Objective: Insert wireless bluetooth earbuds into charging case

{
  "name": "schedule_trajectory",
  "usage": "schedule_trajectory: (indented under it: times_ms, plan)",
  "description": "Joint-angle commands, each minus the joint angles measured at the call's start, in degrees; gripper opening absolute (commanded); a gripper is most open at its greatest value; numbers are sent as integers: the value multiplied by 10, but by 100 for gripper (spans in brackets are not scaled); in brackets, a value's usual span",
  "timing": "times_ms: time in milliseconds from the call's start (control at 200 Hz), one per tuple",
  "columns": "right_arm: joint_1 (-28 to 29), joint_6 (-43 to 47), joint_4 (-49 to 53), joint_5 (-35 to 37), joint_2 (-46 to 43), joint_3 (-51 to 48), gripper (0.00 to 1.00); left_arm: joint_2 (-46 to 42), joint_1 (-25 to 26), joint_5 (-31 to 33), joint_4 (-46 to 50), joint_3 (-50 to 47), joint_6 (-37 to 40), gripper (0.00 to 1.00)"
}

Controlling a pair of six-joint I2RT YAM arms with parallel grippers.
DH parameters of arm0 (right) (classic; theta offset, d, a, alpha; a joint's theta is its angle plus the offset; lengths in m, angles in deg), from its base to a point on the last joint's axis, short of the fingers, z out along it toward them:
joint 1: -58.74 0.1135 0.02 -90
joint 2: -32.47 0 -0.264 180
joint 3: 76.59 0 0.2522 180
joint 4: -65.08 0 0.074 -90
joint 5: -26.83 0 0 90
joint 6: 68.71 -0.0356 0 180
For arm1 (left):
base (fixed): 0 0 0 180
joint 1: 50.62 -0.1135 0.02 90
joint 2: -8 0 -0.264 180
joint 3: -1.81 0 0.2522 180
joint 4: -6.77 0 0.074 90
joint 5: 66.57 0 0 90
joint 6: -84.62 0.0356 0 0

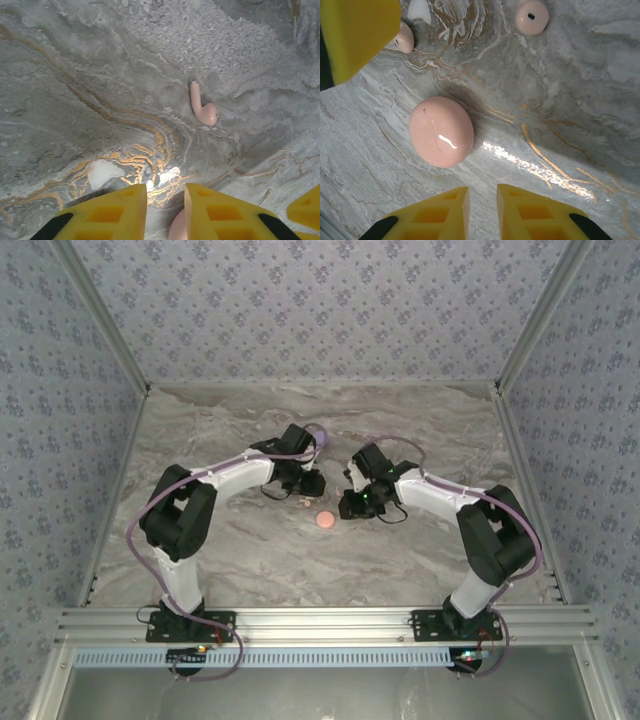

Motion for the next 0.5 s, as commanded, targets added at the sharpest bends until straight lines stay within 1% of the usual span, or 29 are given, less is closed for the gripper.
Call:
schedule_trajectory:
  times_ms: [0, 495]
  plan:
    - [8, -31, -10, -8, 14, -9, 22, 14, 11, -7, -2, -7, -10, 25]
    - [26, -52, -19, -8, 42, -12, 20, 6, 28, -1, 8, -52, -21, 18]
